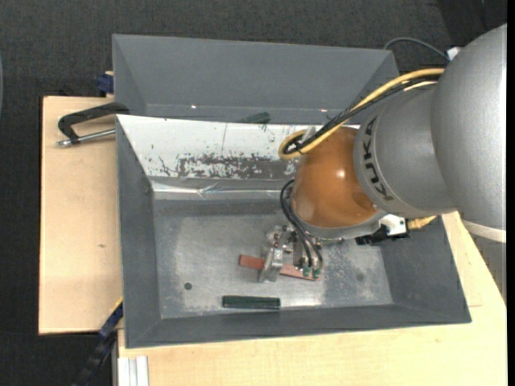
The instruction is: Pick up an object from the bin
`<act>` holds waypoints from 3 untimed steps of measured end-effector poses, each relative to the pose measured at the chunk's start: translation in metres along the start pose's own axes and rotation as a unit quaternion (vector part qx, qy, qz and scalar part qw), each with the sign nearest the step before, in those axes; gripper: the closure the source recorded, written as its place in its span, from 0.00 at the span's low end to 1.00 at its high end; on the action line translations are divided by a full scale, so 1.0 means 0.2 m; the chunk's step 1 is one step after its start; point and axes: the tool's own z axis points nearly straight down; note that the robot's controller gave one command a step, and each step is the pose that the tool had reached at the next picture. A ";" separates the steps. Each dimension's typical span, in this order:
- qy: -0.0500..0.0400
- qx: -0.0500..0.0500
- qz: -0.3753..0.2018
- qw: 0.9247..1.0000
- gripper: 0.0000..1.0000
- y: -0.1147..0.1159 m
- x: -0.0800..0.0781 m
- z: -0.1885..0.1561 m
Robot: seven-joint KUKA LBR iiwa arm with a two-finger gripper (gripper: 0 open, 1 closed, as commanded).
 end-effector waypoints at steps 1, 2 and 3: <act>0.000 0.000 0.000 1.000 1.00 0.00 0.00 0.00; 0.000 0.000 0.000 1.000 1.00 0.00 0.00 -0.01; 0.000 0.000 0.000 1.000 1.00 0.00 0.00 -0.07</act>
Offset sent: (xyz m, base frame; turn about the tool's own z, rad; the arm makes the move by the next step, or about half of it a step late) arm -0.0001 -0.0001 0.0339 0.0000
